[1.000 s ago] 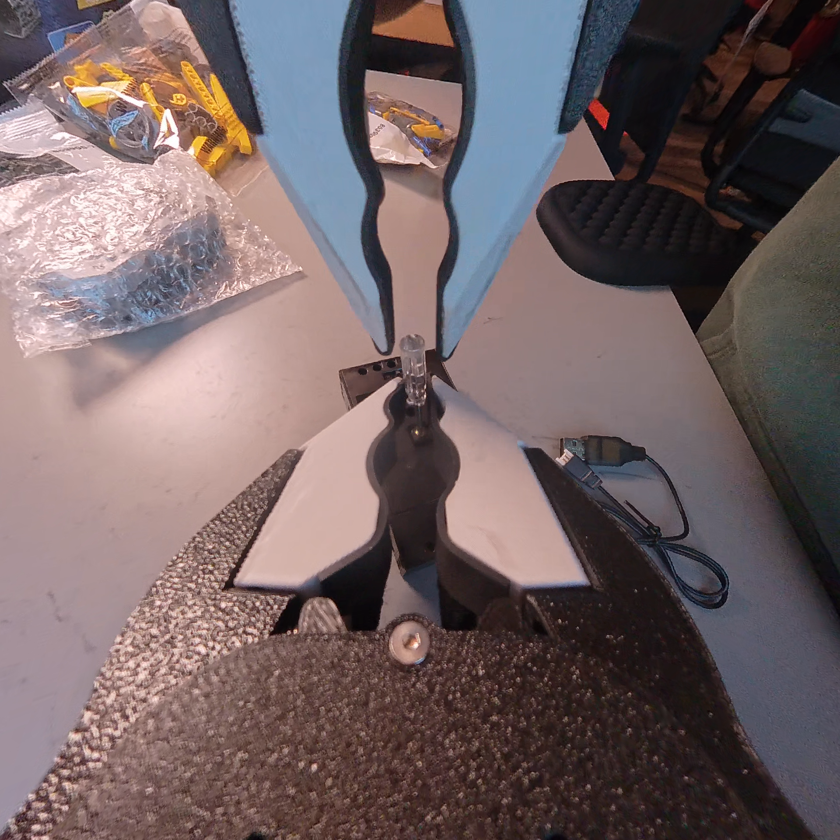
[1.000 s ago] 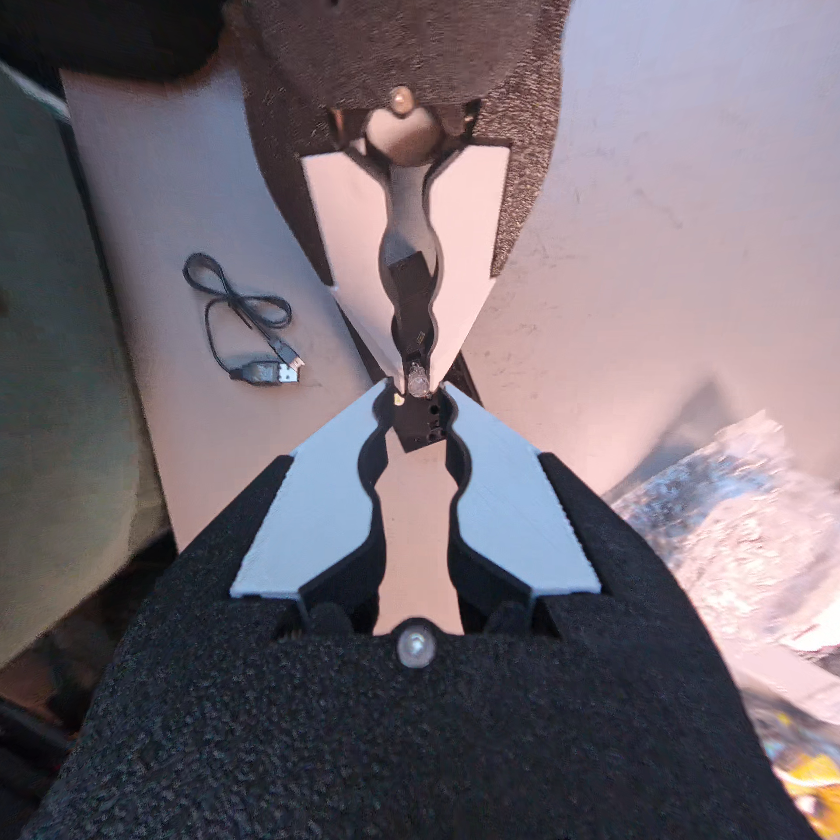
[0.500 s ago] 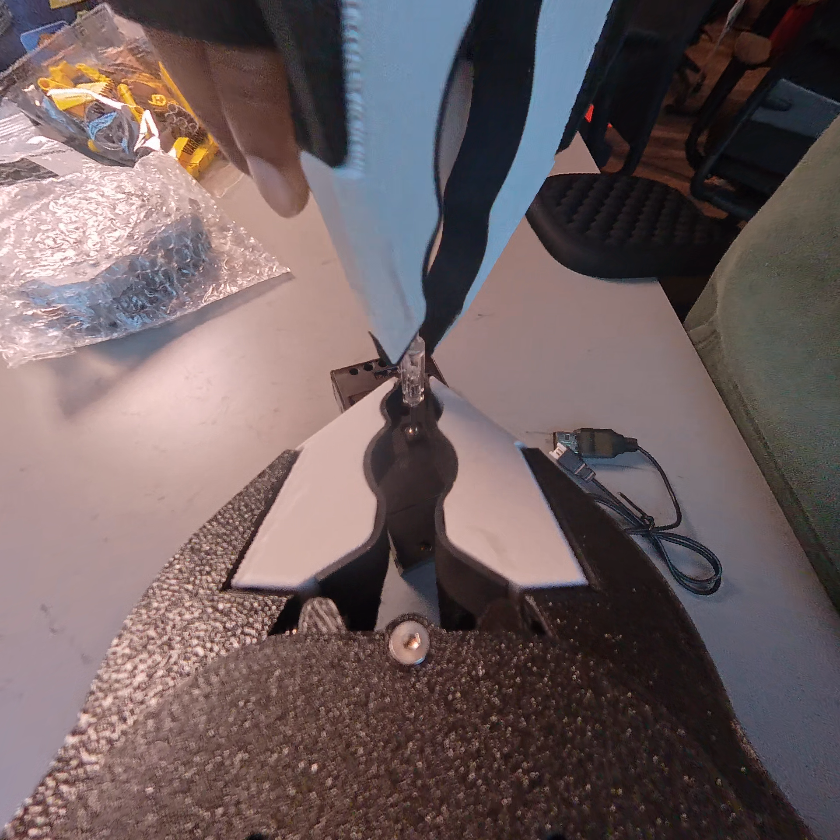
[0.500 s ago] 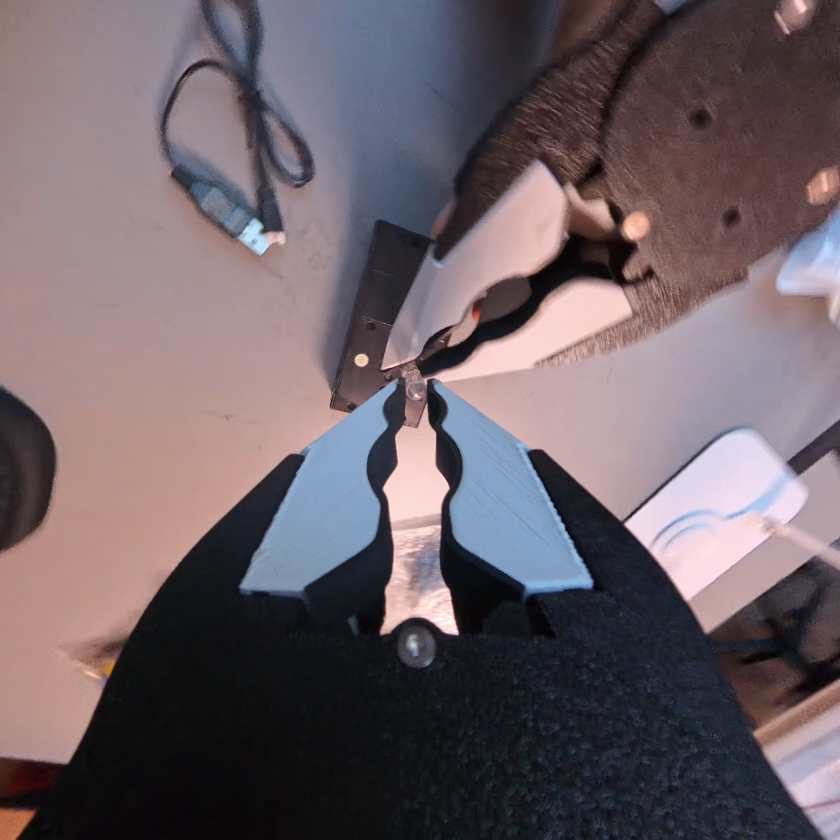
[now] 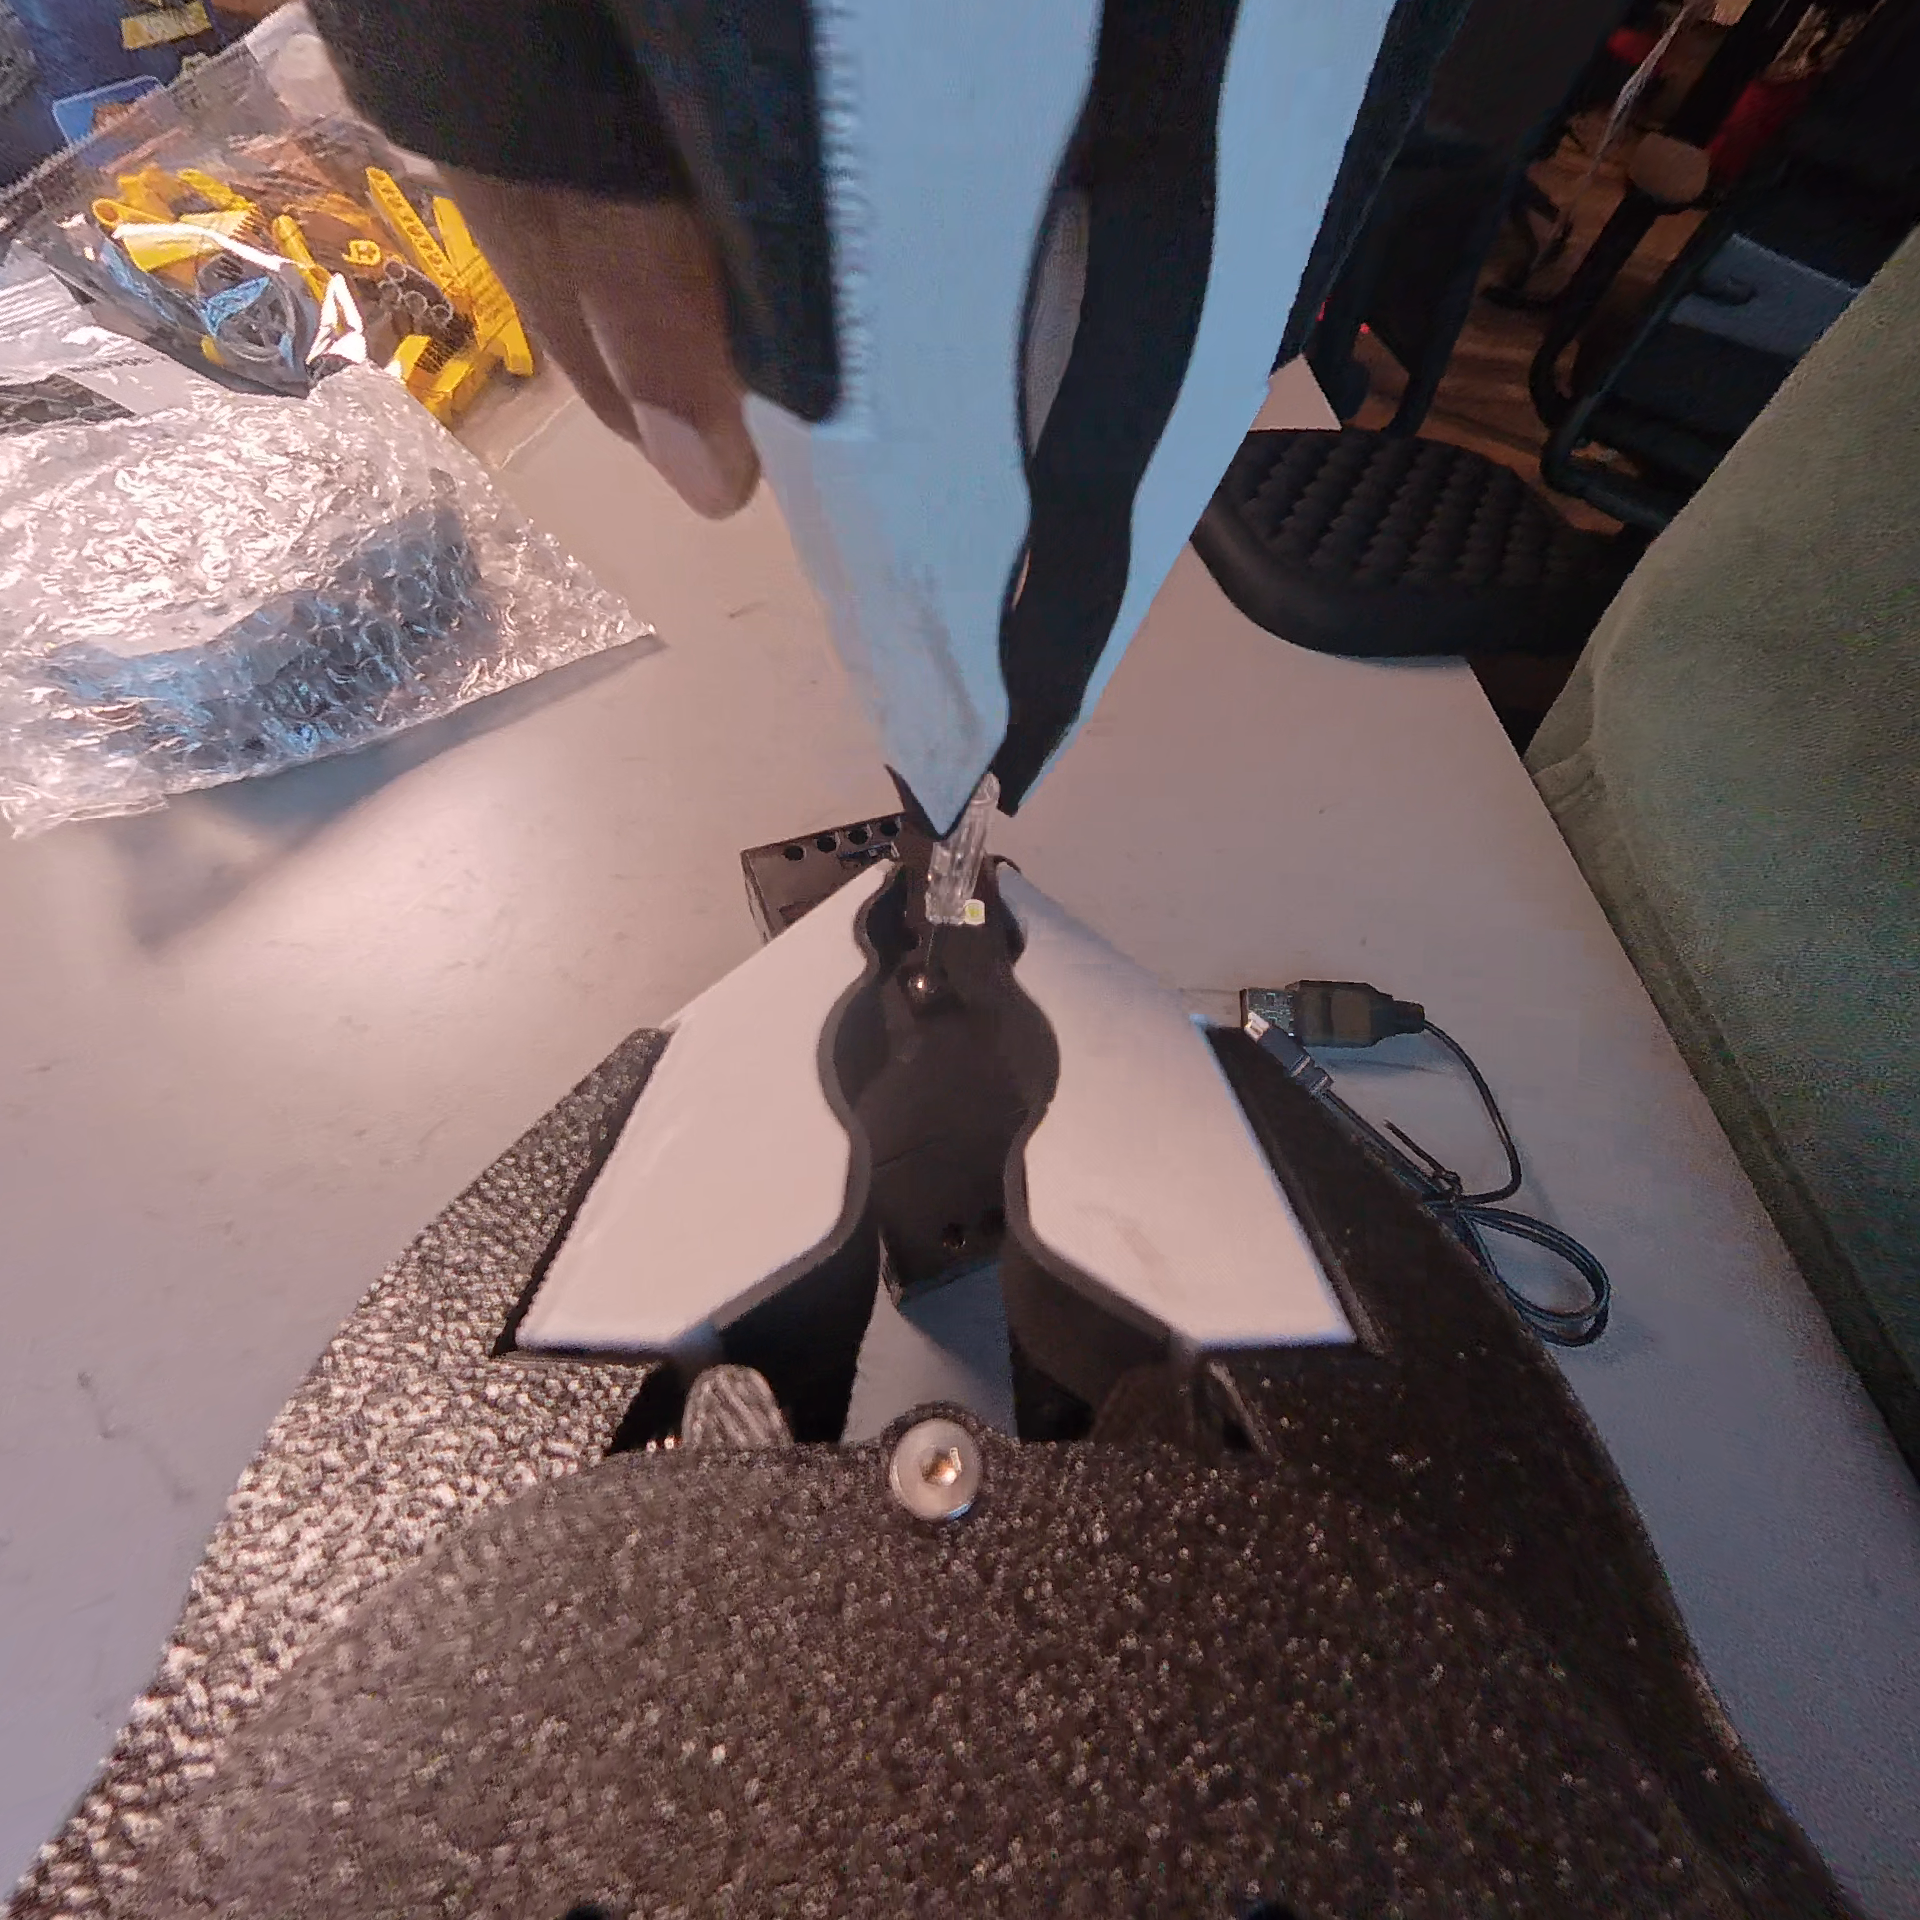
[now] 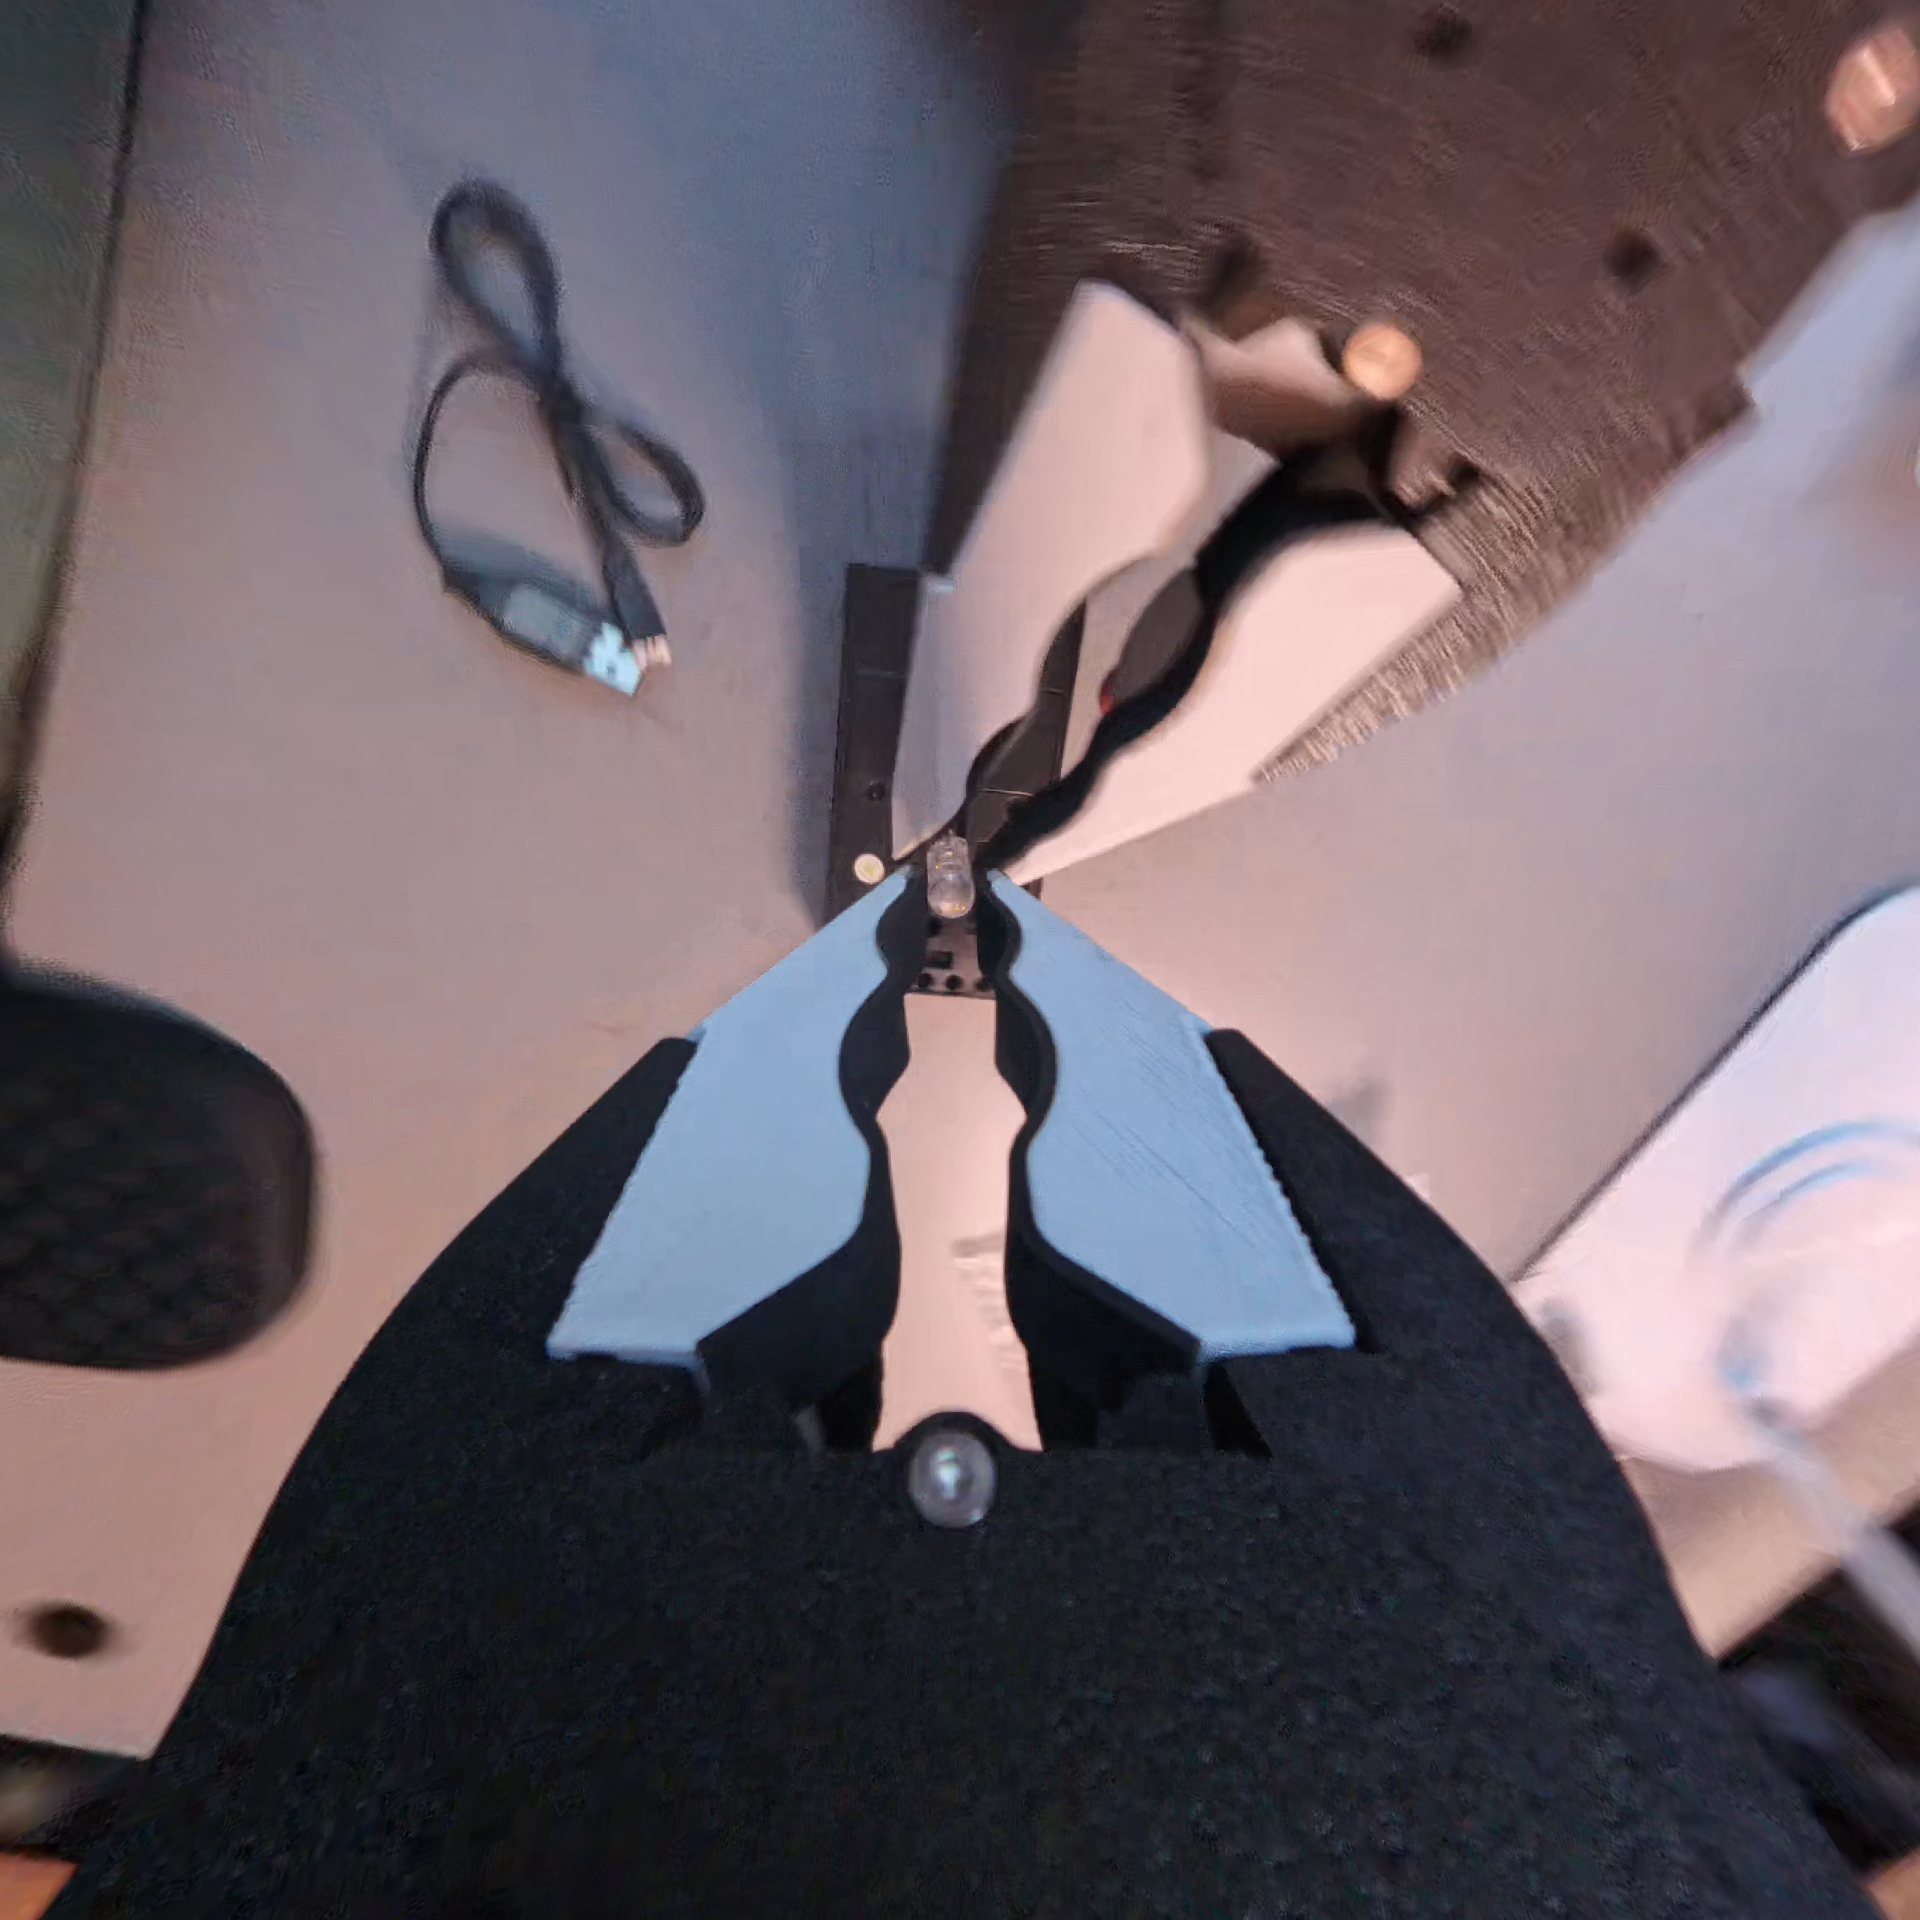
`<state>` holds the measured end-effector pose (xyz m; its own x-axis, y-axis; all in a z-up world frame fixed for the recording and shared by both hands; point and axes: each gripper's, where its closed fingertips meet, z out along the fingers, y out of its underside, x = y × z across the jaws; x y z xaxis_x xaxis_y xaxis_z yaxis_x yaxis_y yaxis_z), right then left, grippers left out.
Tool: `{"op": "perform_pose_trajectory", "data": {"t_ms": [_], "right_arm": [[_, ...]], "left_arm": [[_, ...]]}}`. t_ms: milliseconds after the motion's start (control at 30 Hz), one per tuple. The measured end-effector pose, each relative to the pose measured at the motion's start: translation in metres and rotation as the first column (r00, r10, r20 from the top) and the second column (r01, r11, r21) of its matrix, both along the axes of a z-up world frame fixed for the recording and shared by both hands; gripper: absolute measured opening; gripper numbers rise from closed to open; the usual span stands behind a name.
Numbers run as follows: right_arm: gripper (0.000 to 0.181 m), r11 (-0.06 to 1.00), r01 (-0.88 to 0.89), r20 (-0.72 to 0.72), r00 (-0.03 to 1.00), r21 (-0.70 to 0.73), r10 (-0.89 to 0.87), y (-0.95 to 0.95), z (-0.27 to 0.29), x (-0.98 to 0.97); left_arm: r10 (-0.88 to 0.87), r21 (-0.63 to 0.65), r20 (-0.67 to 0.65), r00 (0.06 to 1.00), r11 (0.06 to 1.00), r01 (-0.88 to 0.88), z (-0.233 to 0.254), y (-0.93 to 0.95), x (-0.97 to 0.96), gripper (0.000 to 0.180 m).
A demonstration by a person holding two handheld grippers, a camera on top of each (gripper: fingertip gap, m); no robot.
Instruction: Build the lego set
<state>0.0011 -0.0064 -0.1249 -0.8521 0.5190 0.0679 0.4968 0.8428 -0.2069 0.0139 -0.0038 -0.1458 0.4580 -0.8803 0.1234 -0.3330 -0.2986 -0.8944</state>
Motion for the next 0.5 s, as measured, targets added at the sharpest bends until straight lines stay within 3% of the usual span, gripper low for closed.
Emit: {"op": "perform_pose_trajectory", "data": {"t_ms": [67,167,233,300,367,500], "right_arm": [[0.007,0.968,-0.231,-0.036,0.971,0.098,0.236,-0.003,0.0,0.001],[0.007,0.903,-0.381,-0.029,0.919,0.199,0.394,-0.001,0.0,0.001],[0.008,0.951,-0.252,-0.044,0.964,0.179,0.264,0.006,0.0,-0.003],[0.019,0.997,0.012,-0.033,0.999,0.077,-0.01,0.013,0.001,-0.004],[0.028,0.967,0.249,0.046,0.968,-0.053,-0.247,0.01,0.002,-0.001],[0.008,0.895,0.43,0.083,0.903,-0.119,-0.422,0.008,0.0,-0.005]], "left_arm": [[-0.02,-0.002,0.02,1.0,1.0,0.02,0.003,-0.002,0.0,0.015],[-0.027,0.023,-0.004,1.0,0.999,0.027,0.002,-0.001,0.002,0.009],[0.005,0.021,-0.014,1.0,1.0,-0.005,0.001,0.004,-0.001,0.008],[0.023,0.005,-0.003,1.0,1.0,-0.023,0.001,0.005,-0.004,0.008],[0.03,0.006,-0.006,1.0,1.0,-0.03,0.001,0.005,-0.005,0.008],[0.029,0.011,-0.015,0.999,1.0,-0.029,0.001,0.004,-0.003,0.008]]}}
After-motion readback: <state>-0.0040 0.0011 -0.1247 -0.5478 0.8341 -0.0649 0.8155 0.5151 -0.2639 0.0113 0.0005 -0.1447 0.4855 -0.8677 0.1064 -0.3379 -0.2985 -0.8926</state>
